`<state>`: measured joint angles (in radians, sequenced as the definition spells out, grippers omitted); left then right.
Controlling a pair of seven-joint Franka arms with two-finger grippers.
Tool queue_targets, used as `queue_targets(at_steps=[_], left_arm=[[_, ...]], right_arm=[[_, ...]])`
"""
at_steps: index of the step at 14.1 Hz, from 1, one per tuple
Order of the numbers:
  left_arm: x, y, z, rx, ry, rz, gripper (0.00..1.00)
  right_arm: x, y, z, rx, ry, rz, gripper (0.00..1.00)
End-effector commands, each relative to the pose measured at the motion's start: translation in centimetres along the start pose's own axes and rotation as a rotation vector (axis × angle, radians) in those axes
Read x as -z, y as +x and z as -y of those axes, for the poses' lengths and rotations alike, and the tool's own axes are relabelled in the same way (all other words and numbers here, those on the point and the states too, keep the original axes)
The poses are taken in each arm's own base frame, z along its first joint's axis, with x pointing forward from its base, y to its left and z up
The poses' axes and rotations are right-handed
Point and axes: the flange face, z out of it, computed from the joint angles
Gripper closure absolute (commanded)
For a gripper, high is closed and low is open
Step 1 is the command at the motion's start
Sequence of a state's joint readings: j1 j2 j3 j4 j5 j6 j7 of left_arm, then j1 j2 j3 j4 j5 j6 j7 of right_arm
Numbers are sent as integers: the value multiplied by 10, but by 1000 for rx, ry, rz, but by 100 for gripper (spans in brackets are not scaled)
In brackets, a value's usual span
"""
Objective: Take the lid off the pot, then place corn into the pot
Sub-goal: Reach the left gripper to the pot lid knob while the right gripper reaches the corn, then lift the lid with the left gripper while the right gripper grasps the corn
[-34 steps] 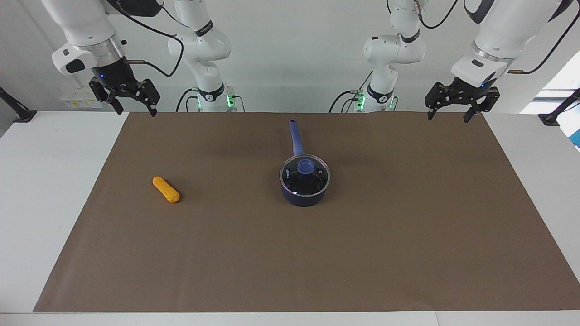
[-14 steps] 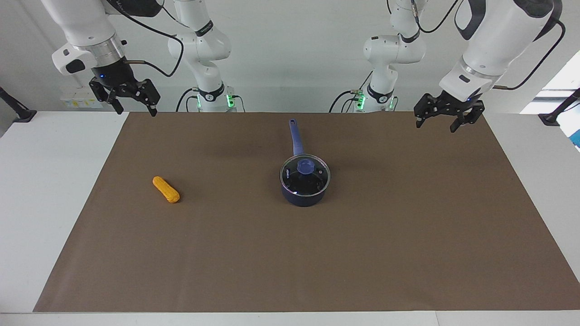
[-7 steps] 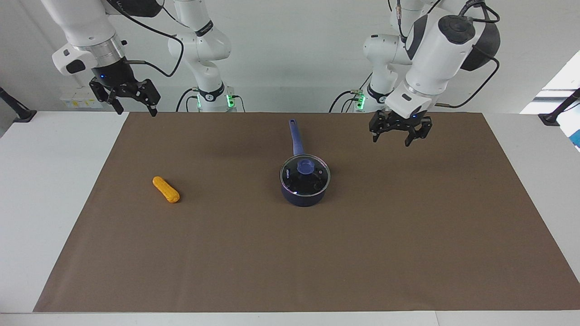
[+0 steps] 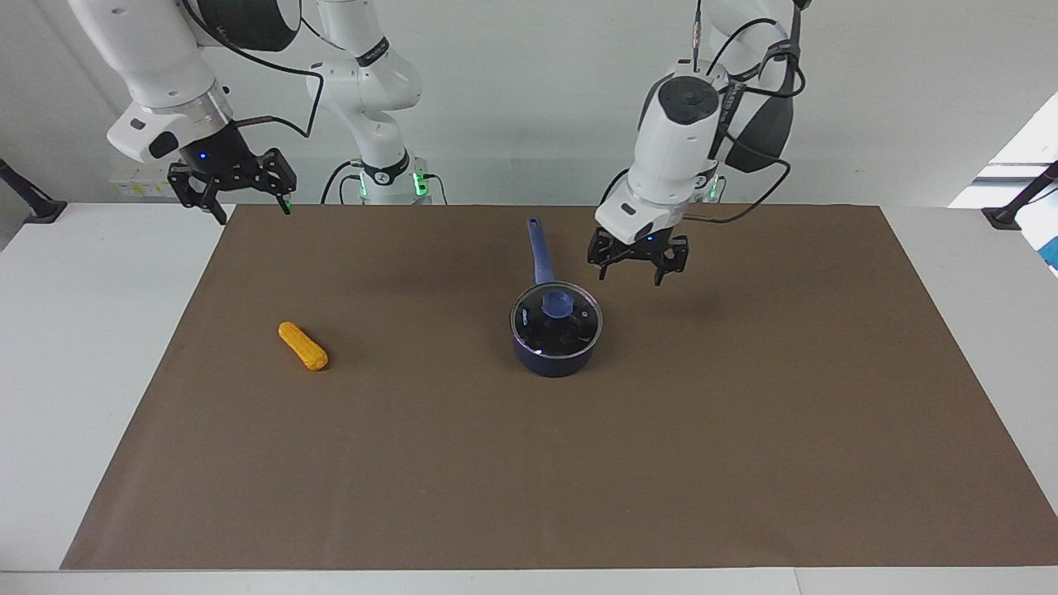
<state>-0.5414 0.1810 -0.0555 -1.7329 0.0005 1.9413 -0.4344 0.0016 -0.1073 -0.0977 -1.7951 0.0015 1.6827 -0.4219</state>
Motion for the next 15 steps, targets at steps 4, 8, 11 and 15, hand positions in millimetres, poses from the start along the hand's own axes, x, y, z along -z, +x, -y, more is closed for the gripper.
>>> queue_targets(at_steps=[4,8,11,15], left_arm=[[-50,-5,-73,40,31,-41,0],[-56,-7,-78,37,30,-43,0],[-68,-3,-80,35,34,-40,0],[-71,2,-84,31,46,-39,0]], right_arm=[[-117,26,-30,321,28,32,0],[-196,41,-39,461,23,40,0],[-240,29,-51,497,23,44,0],[-282,29,-54,494,39,69,0]])
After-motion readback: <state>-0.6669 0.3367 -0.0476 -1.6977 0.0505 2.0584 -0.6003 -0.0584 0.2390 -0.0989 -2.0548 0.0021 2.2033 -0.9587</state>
